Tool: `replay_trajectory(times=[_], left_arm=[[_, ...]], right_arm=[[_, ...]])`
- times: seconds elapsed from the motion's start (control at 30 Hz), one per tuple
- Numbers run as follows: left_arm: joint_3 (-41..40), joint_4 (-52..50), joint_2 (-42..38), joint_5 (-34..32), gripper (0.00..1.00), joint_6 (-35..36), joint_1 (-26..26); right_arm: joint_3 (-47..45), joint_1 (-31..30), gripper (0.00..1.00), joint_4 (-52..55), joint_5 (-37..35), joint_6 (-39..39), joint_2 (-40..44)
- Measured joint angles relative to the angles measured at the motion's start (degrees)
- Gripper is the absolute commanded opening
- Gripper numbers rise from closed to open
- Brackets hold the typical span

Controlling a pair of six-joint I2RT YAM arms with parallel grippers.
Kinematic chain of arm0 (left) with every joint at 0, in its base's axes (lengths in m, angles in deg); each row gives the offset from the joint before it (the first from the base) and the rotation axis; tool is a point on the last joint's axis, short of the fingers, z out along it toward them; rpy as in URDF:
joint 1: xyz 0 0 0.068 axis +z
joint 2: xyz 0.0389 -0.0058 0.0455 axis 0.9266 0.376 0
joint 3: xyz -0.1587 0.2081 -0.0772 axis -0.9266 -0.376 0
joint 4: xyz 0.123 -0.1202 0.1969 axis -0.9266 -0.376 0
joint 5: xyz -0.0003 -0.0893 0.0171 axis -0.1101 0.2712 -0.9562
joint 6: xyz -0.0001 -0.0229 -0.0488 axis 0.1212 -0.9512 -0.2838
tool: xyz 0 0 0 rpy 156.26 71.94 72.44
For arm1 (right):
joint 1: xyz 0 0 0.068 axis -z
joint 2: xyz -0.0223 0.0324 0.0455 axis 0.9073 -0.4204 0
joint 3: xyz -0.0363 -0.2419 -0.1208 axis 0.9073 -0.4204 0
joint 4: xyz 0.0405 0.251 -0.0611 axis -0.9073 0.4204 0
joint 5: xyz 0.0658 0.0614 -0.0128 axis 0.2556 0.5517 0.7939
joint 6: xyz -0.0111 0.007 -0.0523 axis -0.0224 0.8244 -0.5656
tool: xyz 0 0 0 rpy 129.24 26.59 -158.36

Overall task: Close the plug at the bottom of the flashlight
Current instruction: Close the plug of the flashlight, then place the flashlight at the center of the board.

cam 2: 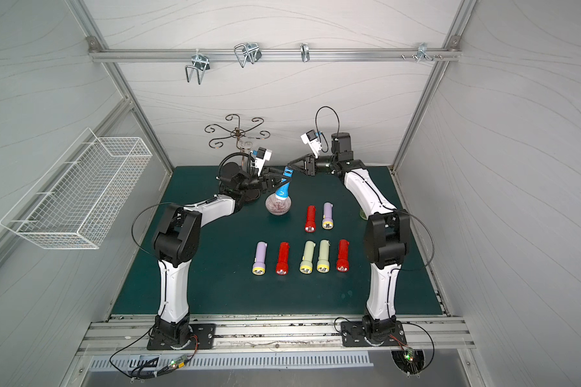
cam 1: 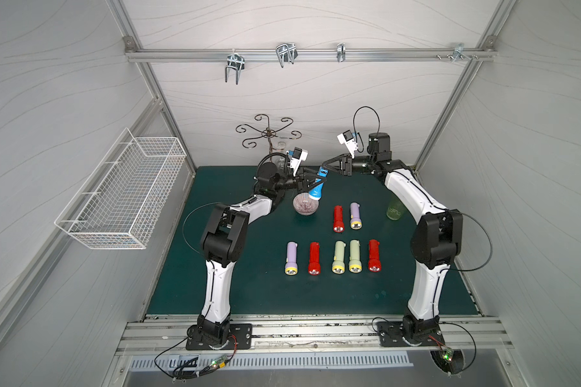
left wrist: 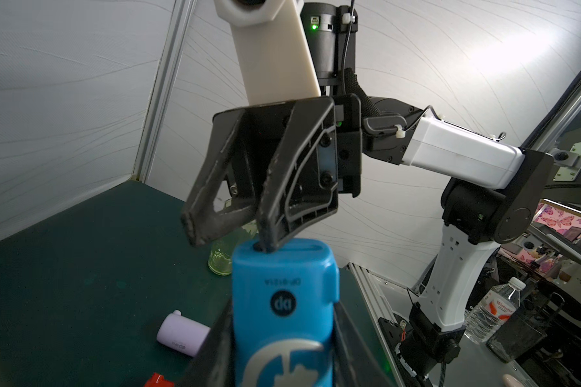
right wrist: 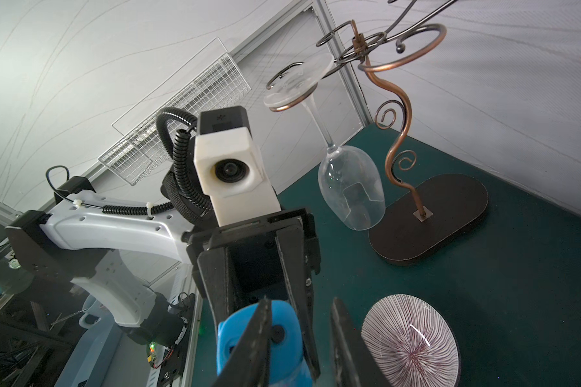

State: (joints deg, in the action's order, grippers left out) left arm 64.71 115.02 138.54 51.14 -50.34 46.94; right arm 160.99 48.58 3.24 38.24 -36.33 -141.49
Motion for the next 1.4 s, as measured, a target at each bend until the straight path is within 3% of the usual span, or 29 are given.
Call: replay_trajectory(times=[0.33, 0.7, 1.0, 1.17, 1.4], left_arm=[[-1.92, 5.53, -0.63, -0.79, 0.0, 0.0, -0.83], [-10.58, 11.17, -7.5, -6.1, 0.0, 0.37, -2.27], [-25.55, 11.69, -14.58, -13.29, 0.0, 3.72, -3.63], [-34.45, -0.09, -23.74, -20.76, 0.0, 6.67, -3.96], [-36.13, -39.45, -43.45, -37.7, 0.0, 18.6, -6.69]], right_arm=[[-2.25, -0.48, 0.49, 3.32, -6.1, -0.07, 4.92], [-2.27, -2.05, 0.56, 7.13, -11.34, 2.16, 10.82], [-19.5, -1.49, 0.64, 3.39, -18.71, 4.02, 26.16], [-31.8, -1.49, 0.72, 2.08, -26.21, 2.78, 37.09], [-48.74, -1.49, 0.77, -0.02, -37.31, 0.63, 45.97]])
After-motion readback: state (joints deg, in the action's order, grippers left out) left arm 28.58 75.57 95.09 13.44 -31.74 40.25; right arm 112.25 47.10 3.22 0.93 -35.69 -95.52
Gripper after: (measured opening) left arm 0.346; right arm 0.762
